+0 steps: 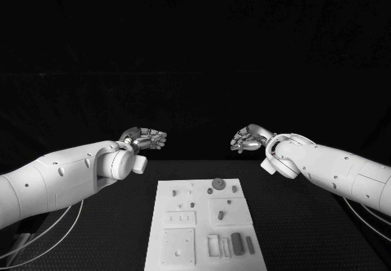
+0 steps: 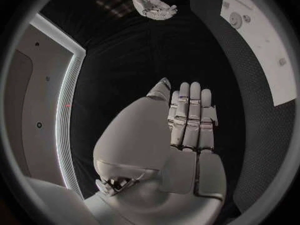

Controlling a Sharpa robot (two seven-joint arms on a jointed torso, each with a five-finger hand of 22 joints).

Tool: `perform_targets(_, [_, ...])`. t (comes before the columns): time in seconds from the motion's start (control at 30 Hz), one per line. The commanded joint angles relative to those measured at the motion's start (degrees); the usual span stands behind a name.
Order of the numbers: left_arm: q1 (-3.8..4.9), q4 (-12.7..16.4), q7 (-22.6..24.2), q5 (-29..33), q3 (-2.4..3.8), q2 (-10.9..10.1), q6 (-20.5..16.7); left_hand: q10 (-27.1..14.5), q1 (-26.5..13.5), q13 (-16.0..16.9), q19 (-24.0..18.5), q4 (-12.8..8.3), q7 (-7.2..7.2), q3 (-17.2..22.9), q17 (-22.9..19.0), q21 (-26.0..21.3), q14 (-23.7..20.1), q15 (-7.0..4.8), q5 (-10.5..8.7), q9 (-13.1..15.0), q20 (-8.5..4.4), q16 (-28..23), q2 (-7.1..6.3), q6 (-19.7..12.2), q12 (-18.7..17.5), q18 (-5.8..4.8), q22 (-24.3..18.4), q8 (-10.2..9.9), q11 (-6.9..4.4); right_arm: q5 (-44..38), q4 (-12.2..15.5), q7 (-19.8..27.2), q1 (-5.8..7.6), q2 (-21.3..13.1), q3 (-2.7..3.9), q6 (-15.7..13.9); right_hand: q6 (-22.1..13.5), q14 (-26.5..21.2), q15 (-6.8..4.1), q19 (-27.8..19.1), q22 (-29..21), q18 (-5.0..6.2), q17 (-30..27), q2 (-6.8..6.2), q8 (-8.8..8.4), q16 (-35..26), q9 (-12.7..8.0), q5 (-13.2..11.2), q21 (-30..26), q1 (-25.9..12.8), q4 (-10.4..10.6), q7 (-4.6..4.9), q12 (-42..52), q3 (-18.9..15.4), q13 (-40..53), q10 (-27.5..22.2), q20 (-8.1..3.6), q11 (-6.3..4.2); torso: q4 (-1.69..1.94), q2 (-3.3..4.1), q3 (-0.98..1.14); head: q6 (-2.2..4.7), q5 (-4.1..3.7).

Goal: Assemble the parts on the task board

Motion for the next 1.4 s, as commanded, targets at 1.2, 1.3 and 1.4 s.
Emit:
perform_targets(1.2, [0.26, 18.4, 2.8, -6.2, 0.12, -8.7, 1.3, 2.9, 1.6, 1.0, 1.9, 1.2, 0.16, -4.9, 2.2, 1.6, 3.3, -0.85, -0.83, -0.6, -1.67, 1.1, -0.62, 2.6, -1.1, -1.15, -0.5, -1.9, -0.33, -34.2, 5.1, -4.5, -2.91, 0.8, 0.01, 2.6, 0.9, 14.2, -9.58, 21.6, 4.5, 0.32, 27.5, -3.52, -6.4, 22.7, -0.4, -2.1, 21.4, 0.6, -1.8, -2.42, 16.1, -5.6, 29.2, 8.8, -10.66, -6.42, 4.05, 9.37, -1.97, 1.65, -2.54])
perform_targets(1.3, [0.25, 18.0, 2.7, -6.1, 0.1, -8.5, 1.3, 2.9, 1.4, 1.0, 1.9, 1.2, 0.17, -4.9, 2.2, 1.6, 3.3, -0.85, -0.82, -0.6, -1.69, 1.1, -0.6, 2.6, -1.1, -1.16, -0.5, -2.0, -0.33, -34.4, 5.3, -4.8, -3.05, 0.9, 0.01, 2.3, 1.2, 12.2, -9.19, 19.6, 4.5, 0.35, 29.1, -3.7, -6.52, 25.8, -0.2, -2.4, 25.0, 0.6, -1.7, -2.12, 21.9, -5.5, 34.0, 4.2, -10.49, -6.18, 4.19, 9.81, -2.11, 1.83, -2.72])
perform_targets(1.4, [0.24, 17.7, 2.6, -5.8, 0.09, -8.3, 1.3, 2.9, 1.3, 1.0, 1.9, 1.2, 0.19, -4.9, 2.3, 1.7, 3.3, -0.86, -0.82, -0.6, -1.7, 1.1, -0.58, 2.6, -1.2, -1.16, -0.5, -2.0, -0.32, -35.3, 5.9, -5.3, -3.14, 0.7, 0.01, 1.7, 1.3, 11.0, -8.43, 18.0, 4.5, 0.35, 29.2, -4.1, -6.61, 26.9, 0.0, -2.8, 26.9, 0.8, -1.7, -1.49, 24.0, -4.8, 35.8, -1.6, -10.23, -5.32, 4.24, 10.21, -2.21, 1.91, -2.79])
